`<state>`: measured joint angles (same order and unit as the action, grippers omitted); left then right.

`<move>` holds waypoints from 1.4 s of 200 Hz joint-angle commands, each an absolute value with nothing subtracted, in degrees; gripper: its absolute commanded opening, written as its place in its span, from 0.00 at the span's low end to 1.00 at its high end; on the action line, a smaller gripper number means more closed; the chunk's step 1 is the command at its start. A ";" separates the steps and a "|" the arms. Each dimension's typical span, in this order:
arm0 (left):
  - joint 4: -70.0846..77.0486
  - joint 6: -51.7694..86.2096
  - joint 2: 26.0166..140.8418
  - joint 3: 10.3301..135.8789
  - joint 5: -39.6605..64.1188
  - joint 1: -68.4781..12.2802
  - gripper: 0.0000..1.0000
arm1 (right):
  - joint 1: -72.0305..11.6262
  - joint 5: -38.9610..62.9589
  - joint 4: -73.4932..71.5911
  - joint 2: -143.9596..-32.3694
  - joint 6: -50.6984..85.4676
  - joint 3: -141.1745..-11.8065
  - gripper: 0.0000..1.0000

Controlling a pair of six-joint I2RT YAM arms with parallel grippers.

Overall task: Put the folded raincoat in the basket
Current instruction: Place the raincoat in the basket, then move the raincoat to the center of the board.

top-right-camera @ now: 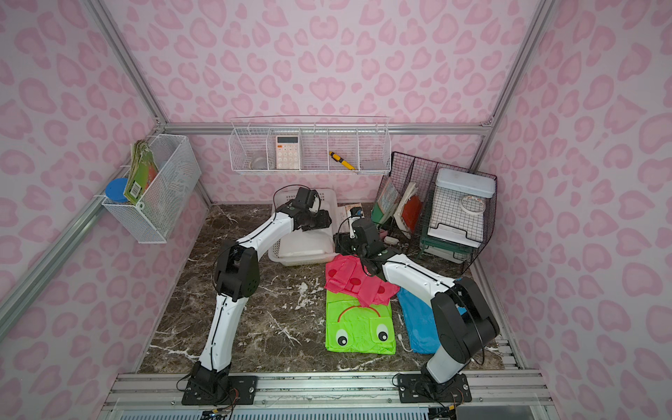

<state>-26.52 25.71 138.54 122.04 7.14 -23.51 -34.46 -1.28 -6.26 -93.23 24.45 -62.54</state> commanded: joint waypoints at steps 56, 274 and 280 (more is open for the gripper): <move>-26.45 23.60 132.00 119.24 5.76 -24.47 0.60 | -34.37 -6.69 -2.18 -83.73 22.84 -58.55 0.80; -18.84 38.76 50.75 32.65 -8.19 -36.39 0.86 | -13.52 -2.40 17.99 -57.57 45.02 -25.40 0.99; -19.11 38.85 49.75 31.89 -8.34 -36.39 0.86 | -13.37 -1.84 17.73 -57.48 45.27 -24.79 0.99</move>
<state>-19.46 37.60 53.06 34.26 -6.42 -36.29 -14.44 -4.03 18.52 -57.95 43.16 -26.55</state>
